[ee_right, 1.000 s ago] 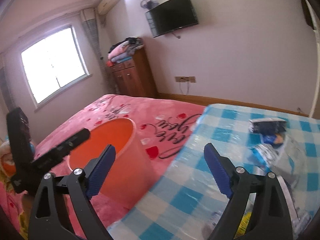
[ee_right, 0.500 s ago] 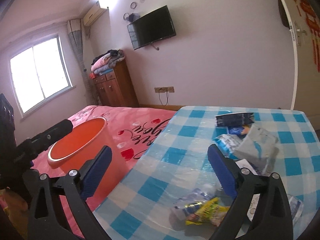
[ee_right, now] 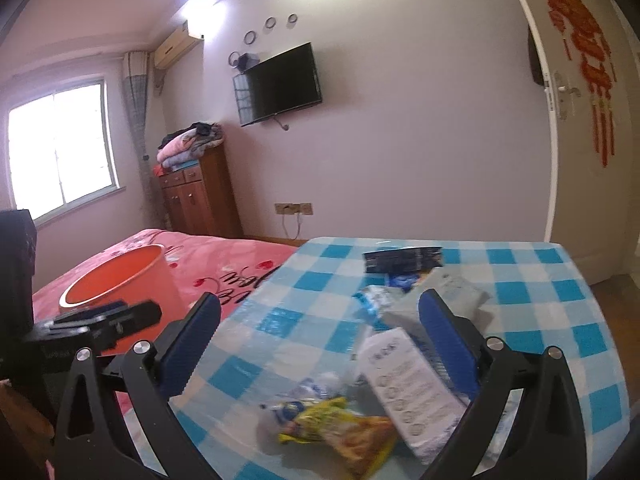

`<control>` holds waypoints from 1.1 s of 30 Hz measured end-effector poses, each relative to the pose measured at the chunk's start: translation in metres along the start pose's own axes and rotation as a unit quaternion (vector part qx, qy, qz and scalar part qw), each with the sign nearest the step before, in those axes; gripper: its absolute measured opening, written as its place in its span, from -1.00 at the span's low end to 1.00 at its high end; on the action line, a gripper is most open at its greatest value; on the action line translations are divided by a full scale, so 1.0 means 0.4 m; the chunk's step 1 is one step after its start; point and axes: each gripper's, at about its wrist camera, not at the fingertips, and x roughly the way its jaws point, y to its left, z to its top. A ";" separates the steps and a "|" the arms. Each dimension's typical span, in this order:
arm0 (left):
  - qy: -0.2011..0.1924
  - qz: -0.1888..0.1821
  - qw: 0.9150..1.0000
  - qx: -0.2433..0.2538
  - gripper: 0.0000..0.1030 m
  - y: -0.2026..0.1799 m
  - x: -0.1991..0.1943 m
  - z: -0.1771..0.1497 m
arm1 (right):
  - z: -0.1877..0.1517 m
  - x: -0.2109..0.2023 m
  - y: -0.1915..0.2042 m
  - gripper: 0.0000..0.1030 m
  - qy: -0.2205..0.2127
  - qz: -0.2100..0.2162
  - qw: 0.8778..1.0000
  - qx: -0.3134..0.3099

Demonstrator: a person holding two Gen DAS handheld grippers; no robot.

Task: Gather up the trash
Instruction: 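Return both tools to the table above the remaining trash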

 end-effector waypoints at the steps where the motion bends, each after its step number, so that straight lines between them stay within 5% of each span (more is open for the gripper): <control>1: 0.006 -0.003 1.000 -0.002 0.92 -0.005 0.008 -0.006 | -0.004 -0.003 -0.013 0.90 -0.001 -0.005 1.000 0.002; 33: 0.090 -0.042 0.993 0.071 0.92 -0.274 0.145 -0.123 | -0.073 -0.048 -0.332 0.90 0.014 -0.096 0.993 0.066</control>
